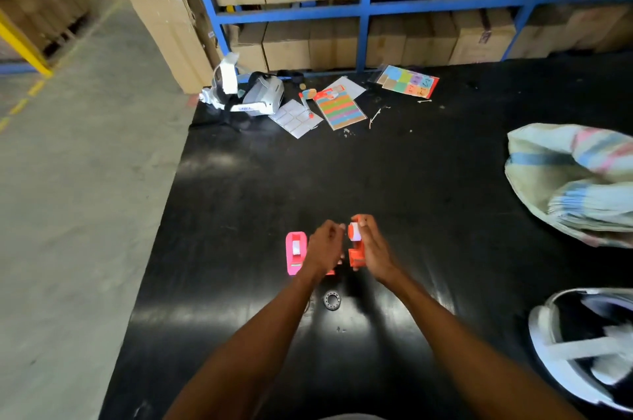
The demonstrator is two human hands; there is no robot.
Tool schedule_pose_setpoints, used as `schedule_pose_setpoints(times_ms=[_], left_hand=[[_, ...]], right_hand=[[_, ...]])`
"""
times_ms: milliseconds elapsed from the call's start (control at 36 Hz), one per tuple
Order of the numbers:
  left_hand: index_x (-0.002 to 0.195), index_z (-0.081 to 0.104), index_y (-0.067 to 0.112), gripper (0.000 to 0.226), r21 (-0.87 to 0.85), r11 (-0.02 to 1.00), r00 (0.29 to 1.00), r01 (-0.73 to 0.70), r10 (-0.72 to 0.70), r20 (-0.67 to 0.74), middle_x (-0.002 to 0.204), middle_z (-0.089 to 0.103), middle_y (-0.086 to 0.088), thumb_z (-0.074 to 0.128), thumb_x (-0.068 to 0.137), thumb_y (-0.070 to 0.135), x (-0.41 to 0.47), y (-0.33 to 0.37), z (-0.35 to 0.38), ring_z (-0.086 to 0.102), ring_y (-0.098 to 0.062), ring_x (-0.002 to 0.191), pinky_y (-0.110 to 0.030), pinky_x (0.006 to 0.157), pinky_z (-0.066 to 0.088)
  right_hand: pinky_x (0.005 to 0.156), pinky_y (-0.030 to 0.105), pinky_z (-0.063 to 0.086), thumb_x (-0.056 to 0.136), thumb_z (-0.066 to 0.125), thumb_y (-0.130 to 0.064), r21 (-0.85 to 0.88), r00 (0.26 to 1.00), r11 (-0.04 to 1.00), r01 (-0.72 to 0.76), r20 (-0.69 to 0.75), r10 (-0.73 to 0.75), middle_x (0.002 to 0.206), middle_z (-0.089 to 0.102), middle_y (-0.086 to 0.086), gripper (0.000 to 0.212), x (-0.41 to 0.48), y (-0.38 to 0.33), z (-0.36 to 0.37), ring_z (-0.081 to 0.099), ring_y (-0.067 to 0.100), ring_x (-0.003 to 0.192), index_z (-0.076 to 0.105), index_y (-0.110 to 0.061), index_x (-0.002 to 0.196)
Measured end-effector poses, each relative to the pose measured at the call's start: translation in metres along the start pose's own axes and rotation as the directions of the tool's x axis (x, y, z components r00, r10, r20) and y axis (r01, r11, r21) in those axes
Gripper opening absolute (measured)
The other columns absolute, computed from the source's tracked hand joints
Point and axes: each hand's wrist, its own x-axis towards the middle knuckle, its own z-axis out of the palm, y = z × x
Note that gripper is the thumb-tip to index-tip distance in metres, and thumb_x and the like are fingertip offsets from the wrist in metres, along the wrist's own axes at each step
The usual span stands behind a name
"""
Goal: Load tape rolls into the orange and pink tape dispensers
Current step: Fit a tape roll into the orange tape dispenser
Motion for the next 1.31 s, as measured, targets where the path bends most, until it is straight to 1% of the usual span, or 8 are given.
schedule_pose_setpoints(times_ms=[167,389,583,694,833,1000,1111,1306], left_hand=[[0.098,0.064,0.017,0.022,-0.383,0.923,0.979,0.039,0.040,0.197,0.079,0.067,0.000,0.049,0.100,0.033,-0.031,0.015,-0.007,0.068,-0.015,0.076,-0.025,0.061,0.053],[0.110,0.067,0.010,0.020,-0.341,0.937,0.976,-0.079,0.143,0.167,0.080,0.069,0.003,0.064,0.092,0.018,-0.054,0.011,-0.013,0.066,-0.006,0.071,-0.017,0.062,0.053],[0.112,0.066,0.013,0.023,-0.305,0.942,0.974,-0.136,0.184,0.133,0.095,0.071,-0.003,0.066,0.091,0.021,-0.062,0.010,-0.021,0.070,-0.018,0.092,-0.024,0.079,0.057],[0.115,0.065,0.009,0.026,-0.299,0.946,0.976,-0.127,0.173,0.135,0.097,0.071,-0.007,0.064,0.093,0.022,-0.063,0.007,-0.023,0.071,-0.021,0.094,-0.027,0.080,0.058],[0.114,0.065,0.010,0.025,-0.283,0.953,0.973,-0.111,0.162,0.162,0.095,0.071,-0.005,0.061,0.094,0.024,-0.061,0.005,-0.029,0.071,-0.021,0.094,-0.030,0.082,0.057],[0.114,0.062,0.009,0.028,-0.252,0.966,0.990,-0.064,0.093,0.103,0.092,0.071,-0.003,0.063,0.092,0.027,-0.058,0.003,-0.032,0.072,-0.015,0.088,-0.030,0.078,0.058],[0.108,0.063,0.012,0.031,-0.182,0.983,0.997,-0.036,0.049,0.067,0.089,0.069,-0.004,0.069,0.087,0.033,-0.058,-0.006,-0.029,0.070,-0.015,0.078,-0.035,0.079,0.057],[0.093,0.064,0.019,0.028,0.275,0.955,0.993,-0.111,0.092,0.080,0.084,0.071,0.004,0.067,0.080,0.044,-0.063,-0.027,0.000,0.066,-0.011,0.076,-0.030,0.073,0.055]], right_hand=[[0.090,0.055,0.056,0.092,0.029,-0.071,-0.006,0.998,1.000,-0.004,-0.066,0.004,0.107,0.069,-0.010,0.037,-0.015,0.001,0.004,0.070,0.017,0.100,0.054,-0.048,0.108],[0.103,0.040,0.048,0.109,0.031,-0.035,-0.091,0.996,0.996,0.015,-0.092,-0.024,0.124,0.064,0.003,0.037,-0.032,-0.009,0.002,0.063,0.022,0.112,0.055,-0.023,0.134],[0.104,0.045,0.048,0.109,0.027,-0.040,-0.157,0.997,0.987,0.031,-0.062,-0.041,0.126,0.062,0.000,0.040,-0.038,-0.014,0.007,0.062,0.024,0.116,0.053,-0.026,0.136],[0.091,0.054,0.056,0.102,0.027,-0.053,-0.161,0.998,0.986,0.046,-0.035,-0.052,0.121,0.064,0.000,0.041,-0.035,-0.009,0.008,0.067,0.025,0.106,0.052,-0.036,0.130],[0.055,0.034,0.059,0.108,0.031,-0.041,-0.137,0.999,0.989,0.048,-0.004,-0.049,0.103,0.065,-0.004,0.023,-0.037,-0.019,0.005,0.069,0.018,0.084,0.050,-0.035,0.119],[0.059,0.039,0.061,0.108,0.030,-0.041,-0.148,0.998,0.988,0.055,-0.034,-0.060,0.087,0.064,-0.002,0.026,-0.034,-0.015,0.002,0.068,0.017,0.069,0.051,-0.034,0.120],[0.065,0.039,0.061,0.108,0.030,-0.040,-0.165,0.995,0.985,0.057,-0.070,-0.069,0.085,0.063,0.002,0.025,-0.034,-0.011,-0.004,0.066,0.017,0.065,0.052,-0.032,0.114],[0.078,0.036,0.055,0.108,0.030,-0.038,-0.154,0.995,0.988,0.001,-0.102,-0.017,0.095,0.065,0.003,0.032,-0.030,0.005,-0.015,0.065,0.023,0.087,0.054,-0.025,0.125]])
